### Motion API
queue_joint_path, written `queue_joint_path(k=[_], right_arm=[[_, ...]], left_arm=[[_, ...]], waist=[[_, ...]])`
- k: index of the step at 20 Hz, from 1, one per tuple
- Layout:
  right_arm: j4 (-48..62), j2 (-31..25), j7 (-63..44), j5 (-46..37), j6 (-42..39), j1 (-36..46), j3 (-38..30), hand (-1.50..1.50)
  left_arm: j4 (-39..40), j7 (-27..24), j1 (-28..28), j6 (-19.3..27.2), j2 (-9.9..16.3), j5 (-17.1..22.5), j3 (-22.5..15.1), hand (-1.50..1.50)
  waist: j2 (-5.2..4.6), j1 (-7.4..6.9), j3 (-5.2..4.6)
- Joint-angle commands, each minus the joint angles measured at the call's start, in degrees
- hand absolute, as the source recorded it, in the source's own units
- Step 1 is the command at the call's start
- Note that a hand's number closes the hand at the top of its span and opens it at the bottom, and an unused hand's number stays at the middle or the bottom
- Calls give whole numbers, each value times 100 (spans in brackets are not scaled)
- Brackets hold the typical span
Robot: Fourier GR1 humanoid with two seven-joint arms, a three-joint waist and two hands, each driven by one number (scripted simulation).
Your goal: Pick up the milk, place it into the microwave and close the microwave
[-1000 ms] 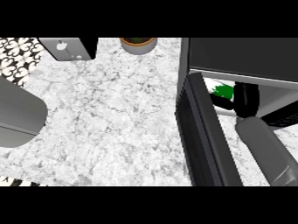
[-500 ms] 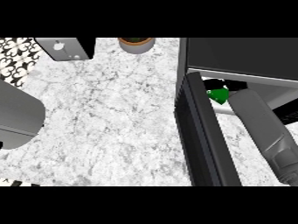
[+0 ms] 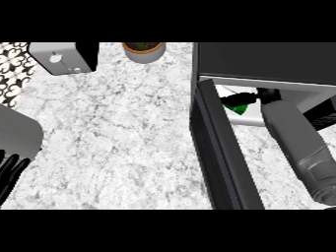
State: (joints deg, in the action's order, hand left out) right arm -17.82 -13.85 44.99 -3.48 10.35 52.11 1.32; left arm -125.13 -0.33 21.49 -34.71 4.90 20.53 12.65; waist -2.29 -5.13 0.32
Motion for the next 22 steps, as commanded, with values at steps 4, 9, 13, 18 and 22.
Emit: queue_joint_path(k=[4, 9, 13, 18, 22], right_arm=[[561, 80, 578, 363, -1268, -223, -344, -150], [765, -89, 735, 492, -2305, -360, -464, -150], [747, -303, 1072, 515, -2752, -758, -509, -150], [384, -244, 1222, 461, -2831, -1405, -407, -150], [-3, -402, 1139, 445, -2994, -1656, -322, -150]], left_arm=[[-37, 239, -48, 83, -350, -386, -699, 150], [106, 292, -278, 275, -480, -791, -1271, 150], [-78, 448, -78, 572, -485, -1073, -1974, 150], [80, 725, -331, 627, -488, -1084, -1930, 150], [352, 571, -648, 608, -489, -1520, -2431, 150]], waist=[[112, 249, -14], [140, 328, -19], [178, 387, -21], [227, 511, -29], [236, 552, -31]])
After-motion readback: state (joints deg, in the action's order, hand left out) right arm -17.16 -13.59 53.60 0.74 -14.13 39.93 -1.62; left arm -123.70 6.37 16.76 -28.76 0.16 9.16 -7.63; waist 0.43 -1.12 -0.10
